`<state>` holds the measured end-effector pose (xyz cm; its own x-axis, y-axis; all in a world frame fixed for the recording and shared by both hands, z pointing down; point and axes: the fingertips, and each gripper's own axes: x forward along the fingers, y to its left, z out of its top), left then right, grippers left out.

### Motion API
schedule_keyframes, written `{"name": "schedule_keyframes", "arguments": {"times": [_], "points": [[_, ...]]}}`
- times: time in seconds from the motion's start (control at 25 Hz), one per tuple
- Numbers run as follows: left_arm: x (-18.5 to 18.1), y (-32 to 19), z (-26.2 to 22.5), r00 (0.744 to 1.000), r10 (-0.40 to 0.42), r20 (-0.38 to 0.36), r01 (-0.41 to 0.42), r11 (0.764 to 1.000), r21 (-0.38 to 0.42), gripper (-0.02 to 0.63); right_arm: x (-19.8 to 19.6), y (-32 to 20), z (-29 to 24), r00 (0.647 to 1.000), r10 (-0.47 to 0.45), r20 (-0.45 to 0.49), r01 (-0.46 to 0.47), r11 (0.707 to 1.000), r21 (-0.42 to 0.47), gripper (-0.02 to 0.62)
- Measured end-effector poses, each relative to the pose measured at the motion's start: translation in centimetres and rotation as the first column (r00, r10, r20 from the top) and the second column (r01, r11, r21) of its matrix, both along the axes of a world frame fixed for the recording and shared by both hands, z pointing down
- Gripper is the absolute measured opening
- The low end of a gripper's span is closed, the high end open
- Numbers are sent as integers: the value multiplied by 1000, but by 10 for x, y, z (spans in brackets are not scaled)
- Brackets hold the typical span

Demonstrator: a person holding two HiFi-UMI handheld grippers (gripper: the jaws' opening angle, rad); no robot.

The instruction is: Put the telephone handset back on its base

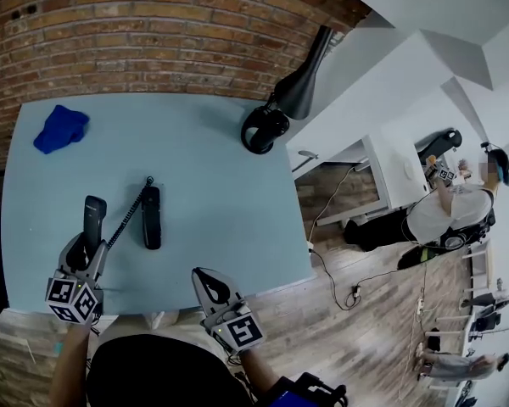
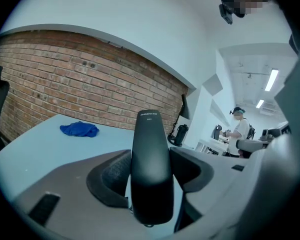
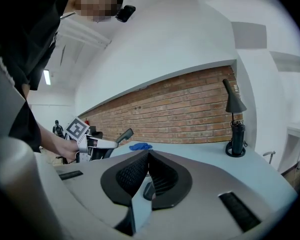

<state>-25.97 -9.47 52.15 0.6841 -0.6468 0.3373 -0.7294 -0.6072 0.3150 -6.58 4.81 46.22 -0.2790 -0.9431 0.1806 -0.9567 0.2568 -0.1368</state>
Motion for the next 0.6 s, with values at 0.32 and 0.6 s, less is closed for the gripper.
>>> {"name": "schedule_keyframes", "arguments": {"times": [0.32,0.6], "points": [[19,-6,20,998,-57,38,59,996,-74,273,14,0,6,999,-34,16,34,999,-38,12],[42,-6,27,994,-70,84,79,991,-109,273,29,-1,10,997,-66,44,69,995,-72,12]]}}
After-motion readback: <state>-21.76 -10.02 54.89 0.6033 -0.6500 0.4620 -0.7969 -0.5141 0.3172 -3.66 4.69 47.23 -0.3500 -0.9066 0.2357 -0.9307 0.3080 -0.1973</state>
